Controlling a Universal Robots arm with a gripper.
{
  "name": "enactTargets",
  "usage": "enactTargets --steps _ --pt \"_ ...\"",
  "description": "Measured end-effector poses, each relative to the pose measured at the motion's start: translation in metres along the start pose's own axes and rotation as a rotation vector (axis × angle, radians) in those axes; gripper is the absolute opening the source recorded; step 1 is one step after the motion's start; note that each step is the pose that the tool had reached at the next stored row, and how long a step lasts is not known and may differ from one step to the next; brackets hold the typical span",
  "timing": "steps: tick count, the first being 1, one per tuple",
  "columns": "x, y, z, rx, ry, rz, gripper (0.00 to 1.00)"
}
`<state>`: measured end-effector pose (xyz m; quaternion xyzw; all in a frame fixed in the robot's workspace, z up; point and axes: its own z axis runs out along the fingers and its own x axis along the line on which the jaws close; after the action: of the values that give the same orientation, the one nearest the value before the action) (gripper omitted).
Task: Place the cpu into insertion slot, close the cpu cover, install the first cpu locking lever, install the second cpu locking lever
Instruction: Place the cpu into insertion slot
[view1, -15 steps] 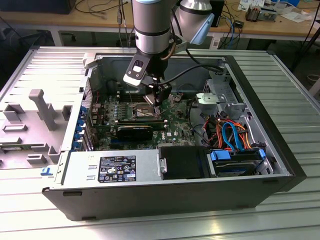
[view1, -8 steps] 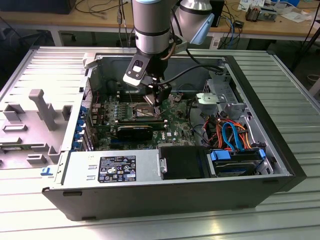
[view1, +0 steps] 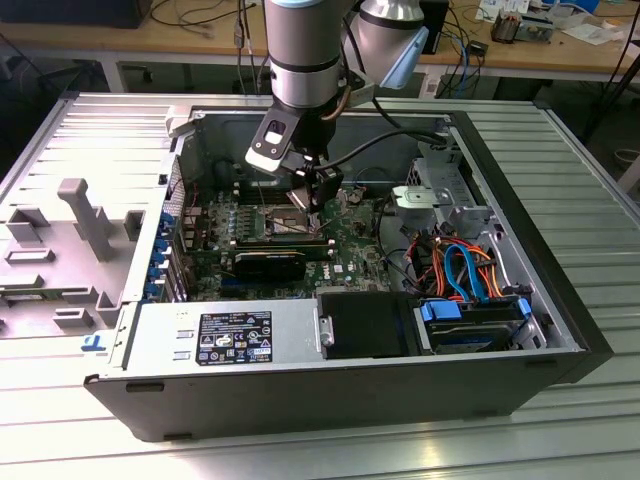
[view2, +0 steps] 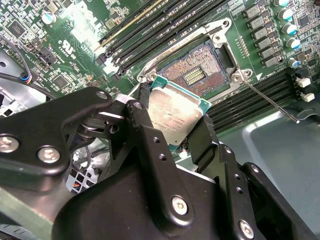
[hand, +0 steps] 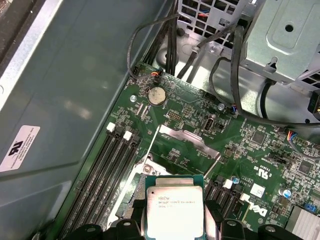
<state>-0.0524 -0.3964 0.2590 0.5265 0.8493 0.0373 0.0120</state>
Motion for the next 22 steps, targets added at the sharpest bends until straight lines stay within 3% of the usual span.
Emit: enactTargets --steps 22 --pt "0.0000 0.0000 0.0005 -0.0004 -0.0016 0.020 0.55"
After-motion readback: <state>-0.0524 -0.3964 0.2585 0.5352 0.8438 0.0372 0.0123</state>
